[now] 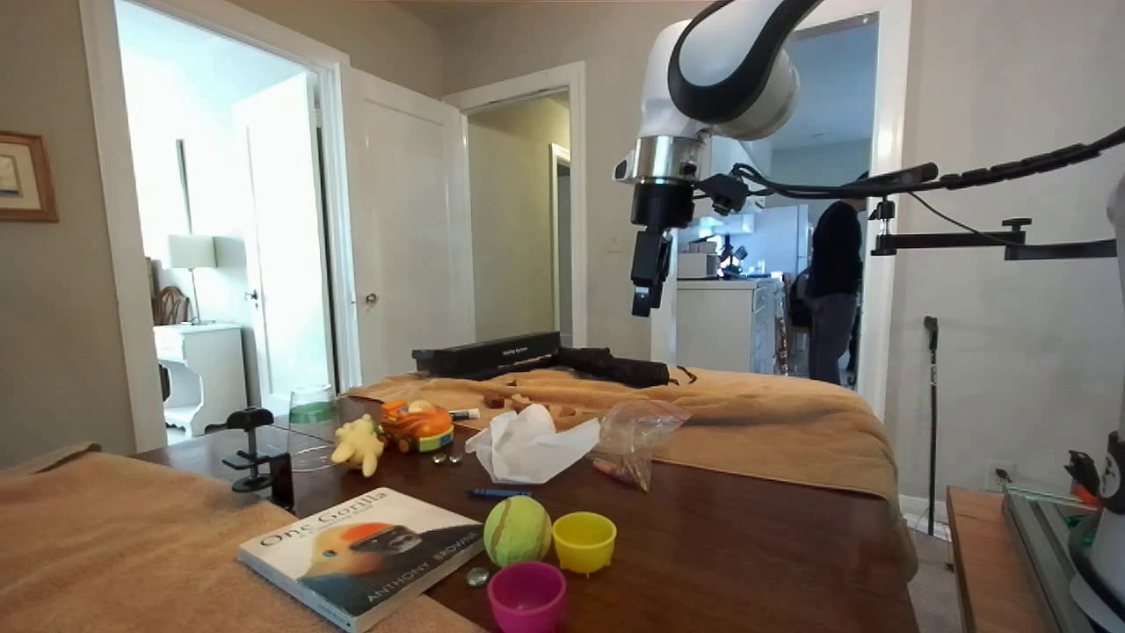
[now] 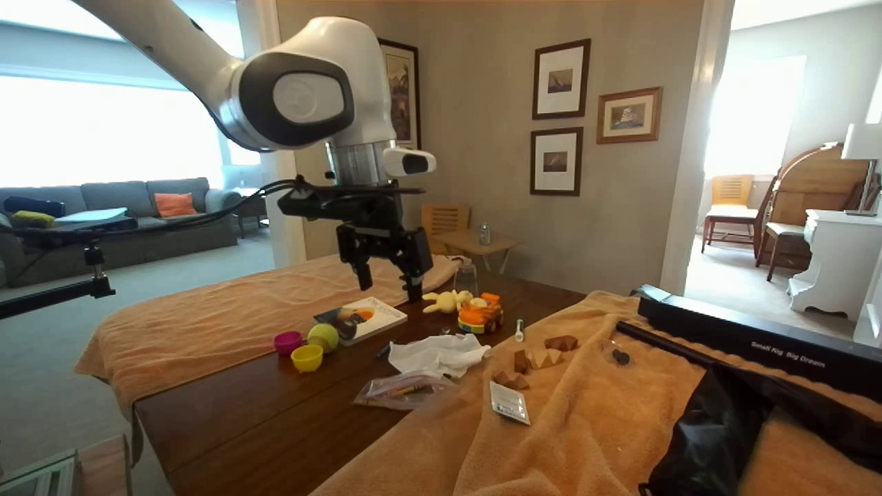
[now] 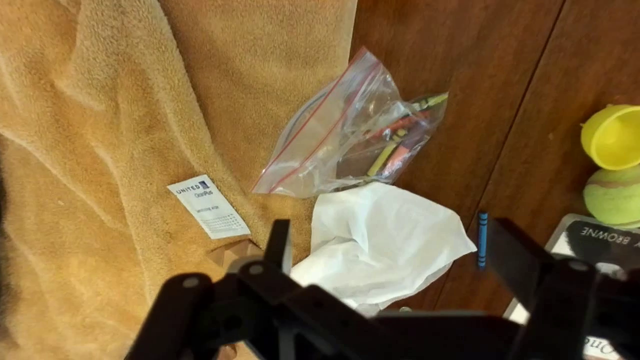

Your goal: Cover the blue crayon with the napkin

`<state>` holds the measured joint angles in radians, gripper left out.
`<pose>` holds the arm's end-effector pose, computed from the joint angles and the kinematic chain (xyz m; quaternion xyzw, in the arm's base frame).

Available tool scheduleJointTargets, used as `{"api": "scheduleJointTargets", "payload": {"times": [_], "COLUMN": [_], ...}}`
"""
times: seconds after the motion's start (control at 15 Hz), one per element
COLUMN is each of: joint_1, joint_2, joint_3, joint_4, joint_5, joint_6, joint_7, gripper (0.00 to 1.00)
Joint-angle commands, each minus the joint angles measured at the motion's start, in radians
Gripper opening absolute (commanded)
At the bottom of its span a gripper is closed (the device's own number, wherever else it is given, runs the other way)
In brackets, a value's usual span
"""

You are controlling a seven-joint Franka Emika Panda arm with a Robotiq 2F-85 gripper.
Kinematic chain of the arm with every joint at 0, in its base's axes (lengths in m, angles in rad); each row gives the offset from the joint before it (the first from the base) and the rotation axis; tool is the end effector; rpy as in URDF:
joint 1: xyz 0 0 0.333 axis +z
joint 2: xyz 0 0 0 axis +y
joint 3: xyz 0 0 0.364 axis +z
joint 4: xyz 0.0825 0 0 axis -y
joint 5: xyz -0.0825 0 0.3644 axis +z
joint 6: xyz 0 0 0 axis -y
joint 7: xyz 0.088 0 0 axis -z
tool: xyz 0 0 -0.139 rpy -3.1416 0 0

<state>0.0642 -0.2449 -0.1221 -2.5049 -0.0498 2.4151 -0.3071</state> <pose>0.4332 -0.0272 0.4135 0.9869 0.1417 0.0750 0.0170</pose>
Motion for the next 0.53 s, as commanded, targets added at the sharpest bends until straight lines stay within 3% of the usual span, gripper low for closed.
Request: {"api": "scheduleJointTargets", "payload": {"times": [0.0, 0.13, 0.2, 0.47], "joint_1": [0.003, 0.012, -0.017, -0.017], "joint_2": [0.116, 0.164, 0.104, 0.156], "joint_3": [0.01, 0.013, 0.029, 0.038], "joint_4": [0.068, 0.082, 0.043, 0.066], "joint_5": [0.107, 0.206, 0.122, 0.165], "joint_6": [0.085, 0.169, 0.117, 0.16], "joint_7": [-0.022, -0.048, -0.012, -0.018], "gripper": [1.0, 1.0, 1.0, 1.0]}}
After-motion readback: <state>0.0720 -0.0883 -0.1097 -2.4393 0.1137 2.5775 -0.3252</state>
